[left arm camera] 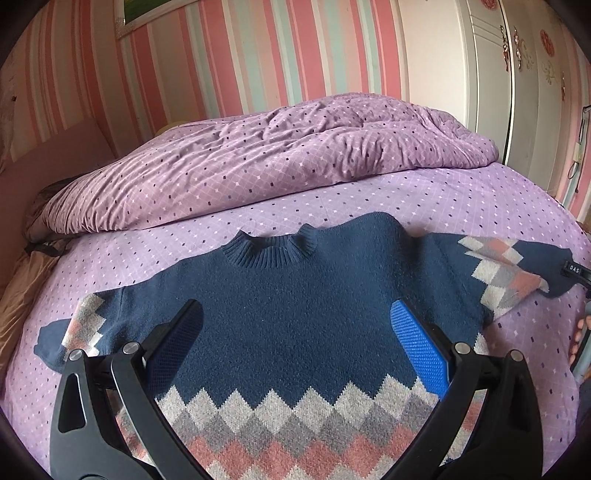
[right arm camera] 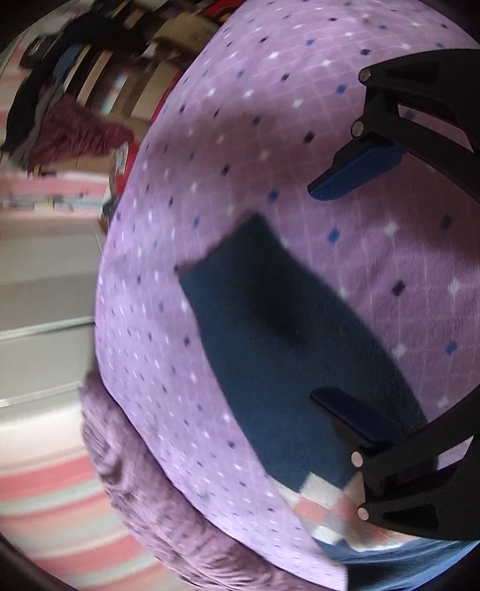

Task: Fold small clothes
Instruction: 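Lower the right gripper onto the nearest sleeve cuff and close it, then lift the held sleeve cuff with the right gripper across the sweater body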

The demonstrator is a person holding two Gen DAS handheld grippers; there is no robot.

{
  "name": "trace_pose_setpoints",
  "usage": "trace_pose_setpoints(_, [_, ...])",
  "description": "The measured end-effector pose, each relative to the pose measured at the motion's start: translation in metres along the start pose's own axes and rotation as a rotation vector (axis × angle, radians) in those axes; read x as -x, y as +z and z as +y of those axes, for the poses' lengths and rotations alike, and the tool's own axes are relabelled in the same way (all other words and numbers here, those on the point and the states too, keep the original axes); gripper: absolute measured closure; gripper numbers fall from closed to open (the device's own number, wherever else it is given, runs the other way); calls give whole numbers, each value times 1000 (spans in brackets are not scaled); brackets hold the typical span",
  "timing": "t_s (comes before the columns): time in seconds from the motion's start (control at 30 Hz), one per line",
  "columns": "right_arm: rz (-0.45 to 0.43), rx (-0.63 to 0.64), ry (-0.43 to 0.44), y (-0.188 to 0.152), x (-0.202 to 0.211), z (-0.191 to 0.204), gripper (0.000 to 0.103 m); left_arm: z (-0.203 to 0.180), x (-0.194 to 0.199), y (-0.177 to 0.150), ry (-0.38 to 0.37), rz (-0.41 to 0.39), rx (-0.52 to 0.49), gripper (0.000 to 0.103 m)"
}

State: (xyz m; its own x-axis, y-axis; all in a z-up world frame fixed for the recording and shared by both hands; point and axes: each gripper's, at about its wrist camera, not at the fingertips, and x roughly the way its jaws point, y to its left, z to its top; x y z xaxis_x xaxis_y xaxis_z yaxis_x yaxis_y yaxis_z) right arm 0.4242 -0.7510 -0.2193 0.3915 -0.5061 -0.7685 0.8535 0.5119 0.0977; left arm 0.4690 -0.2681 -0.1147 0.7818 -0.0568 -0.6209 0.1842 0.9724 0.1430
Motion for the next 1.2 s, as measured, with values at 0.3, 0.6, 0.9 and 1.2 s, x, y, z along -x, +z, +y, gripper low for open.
trace_pose_setpoints(0.3, [42,-85,89,8,-34,-2,1,-3,10,-4,24,-20,-21,3])
trace_pose_setpoints(0.6, [36,1,108,25,-41,2,84,13,6,-2,48,-12,6,3])
trace_pose_setpoints(0.9, [-82,122,101,21,-9,19,90,29,6,-5,64,-4,16,3])
trace_pose_setpoints(1.2, [-267,348,170,4,87,78,90,64,0,-15,53,48,58,3])
